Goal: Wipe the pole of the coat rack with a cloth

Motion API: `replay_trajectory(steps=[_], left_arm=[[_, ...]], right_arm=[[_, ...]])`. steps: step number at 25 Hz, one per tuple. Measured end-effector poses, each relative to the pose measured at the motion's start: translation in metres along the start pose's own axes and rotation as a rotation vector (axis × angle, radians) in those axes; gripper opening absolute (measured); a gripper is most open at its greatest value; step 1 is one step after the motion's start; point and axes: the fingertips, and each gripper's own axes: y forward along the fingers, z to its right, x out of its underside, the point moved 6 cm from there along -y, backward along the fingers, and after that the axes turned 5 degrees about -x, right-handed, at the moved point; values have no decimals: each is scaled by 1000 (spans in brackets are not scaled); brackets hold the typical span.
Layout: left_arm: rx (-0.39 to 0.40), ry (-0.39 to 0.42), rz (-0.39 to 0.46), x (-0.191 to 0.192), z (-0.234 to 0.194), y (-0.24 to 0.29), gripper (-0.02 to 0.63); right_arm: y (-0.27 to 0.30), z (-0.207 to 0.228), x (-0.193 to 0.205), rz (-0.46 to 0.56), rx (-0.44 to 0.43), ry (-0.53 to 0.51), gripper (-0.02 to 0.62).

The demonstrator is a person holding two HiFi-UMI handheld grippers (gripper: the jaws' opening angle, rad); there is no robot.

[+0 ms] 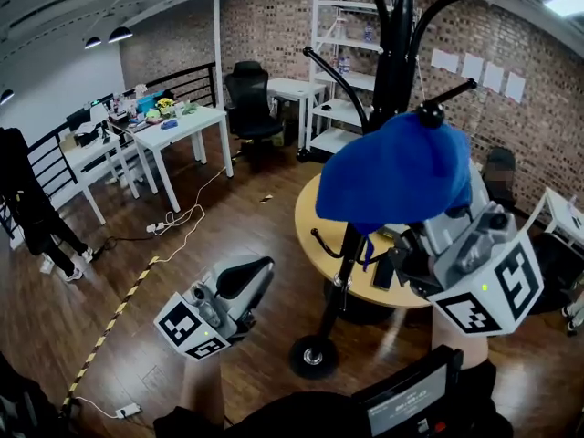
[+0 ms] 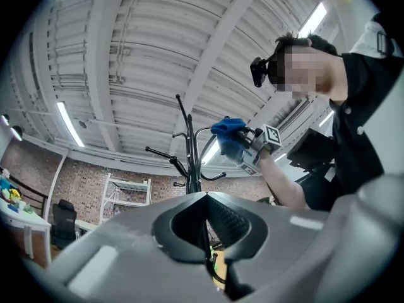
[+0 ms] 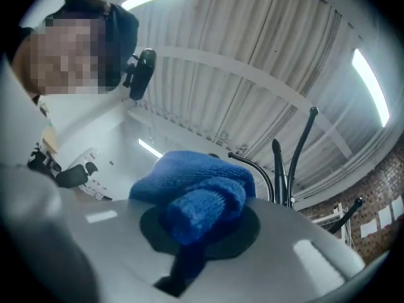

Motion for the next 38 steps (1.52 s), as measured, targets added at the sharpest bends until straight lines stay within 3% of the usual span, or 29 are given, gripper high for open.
replay_trajectory(steps=[3,7,11,18,25,29,34,36,38], left_arm=[[10,-12,-5,4,4,2,-8],[20,-26,-17,9,6,5,-8],[24,-58,-41,23,10,3,-8],[48,-129,-95,46,20,11,-8],[85,-174,-123,63,31,19,-8],[96,-179,-129,64,34,23,-8],[101,-178,-127,66,34,26,-8],[97,-175,-124,65,32,28,-8],[99,-169,-123,63,31,30,-8]], right_arm=[[-2,18,23,-54,52,54,21],[-11,62,109,-240,208,174,22],[-36,57,177,-333,261,228,21],[-89,2,261,-486,237,391,21],[-143,-44,357,-753,223,556,21],[-158,-59,363,-832,170,736,21],[-166,-87,332,-871,15,887,21],[-167,-86,333,-846,19,921,21],[-169,-75,346,-847,84,888,21]])
